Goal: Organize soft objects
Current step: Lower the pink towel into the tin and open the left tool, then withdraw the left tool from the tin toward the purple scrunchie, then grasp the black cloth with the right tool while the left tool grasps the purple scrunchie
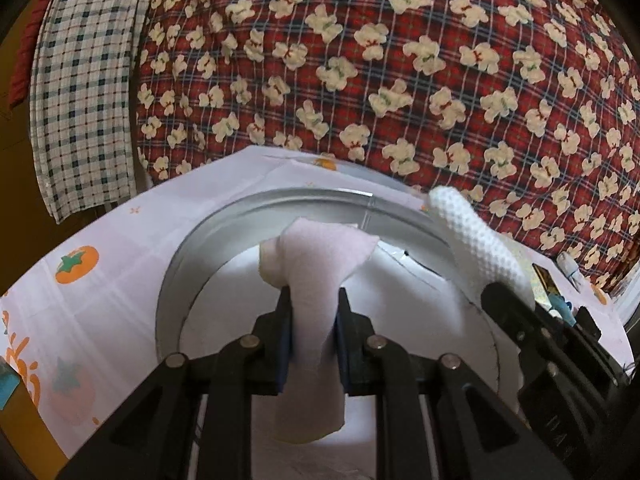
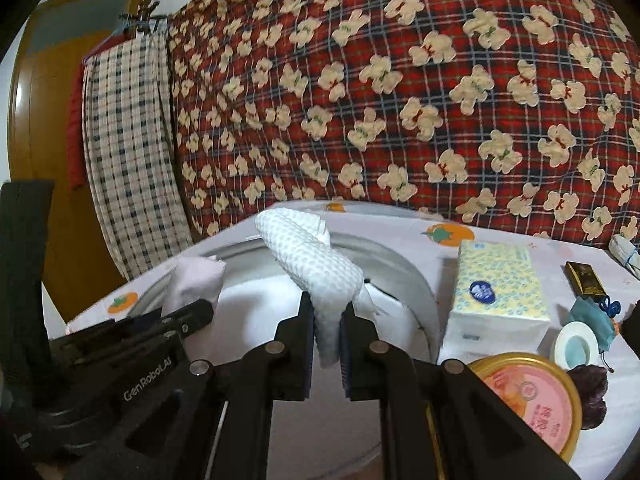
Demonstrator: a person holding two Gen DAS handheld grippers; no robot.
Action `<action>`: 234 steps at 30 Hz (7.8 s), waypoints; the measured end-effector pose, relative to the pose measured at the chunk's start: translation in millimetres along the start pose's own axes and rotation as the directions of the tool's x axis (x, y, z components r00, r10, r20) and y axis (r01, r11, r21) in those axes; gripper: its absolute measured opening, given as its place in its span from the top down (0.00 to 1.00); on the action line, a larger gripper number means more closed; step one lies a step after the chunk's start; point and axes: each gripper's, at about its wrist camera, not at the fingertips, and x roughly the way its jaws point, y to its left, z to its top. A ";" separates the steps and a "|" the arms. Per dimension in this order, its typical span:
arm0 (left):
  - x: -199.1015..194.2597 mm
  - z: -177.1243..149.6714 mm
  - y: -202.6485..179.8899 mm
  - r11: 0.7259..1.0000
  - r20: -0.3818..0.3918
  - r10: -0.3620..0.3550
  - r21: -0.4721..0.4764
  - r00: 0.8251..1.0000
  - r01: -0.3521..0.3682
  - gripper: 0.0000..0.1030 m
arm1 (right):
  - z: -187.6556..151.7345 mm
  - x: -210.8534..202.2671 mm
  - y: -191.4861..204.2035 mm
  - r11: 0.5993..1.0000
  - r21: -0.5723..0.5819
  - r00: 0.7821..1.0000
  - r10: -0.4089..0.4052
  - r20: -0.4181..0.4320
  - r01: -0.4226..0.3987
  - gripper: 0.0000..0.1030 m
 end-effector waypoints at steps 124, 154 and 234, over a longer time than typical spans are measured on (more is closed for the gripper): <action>-60.8 -76.4 -225.5 0.947 0.113 -0.092 0.316 0.989 0.052 0.01 | -45.4 -146.1 -239.1 0.777 0.355 0.840 -0.541 -0.046 0.520 0.22; -68.9 -99.1 -298.9 0.889 0.067 -0.201 0.431 0.977 0.153 0.01 | -64.3 -202.0 -330.0 0.623 0.443 0.719 -0.692 -0.072 0.644 0.22; 32.6 -92.0 -347.8 0.878 -0.098 0.277 0.429 0.956 -0.210 0.21 | -42.1 -98.7 -421.3 0.797 0.439 0.903 -0.299 -0.309 0.415 0.81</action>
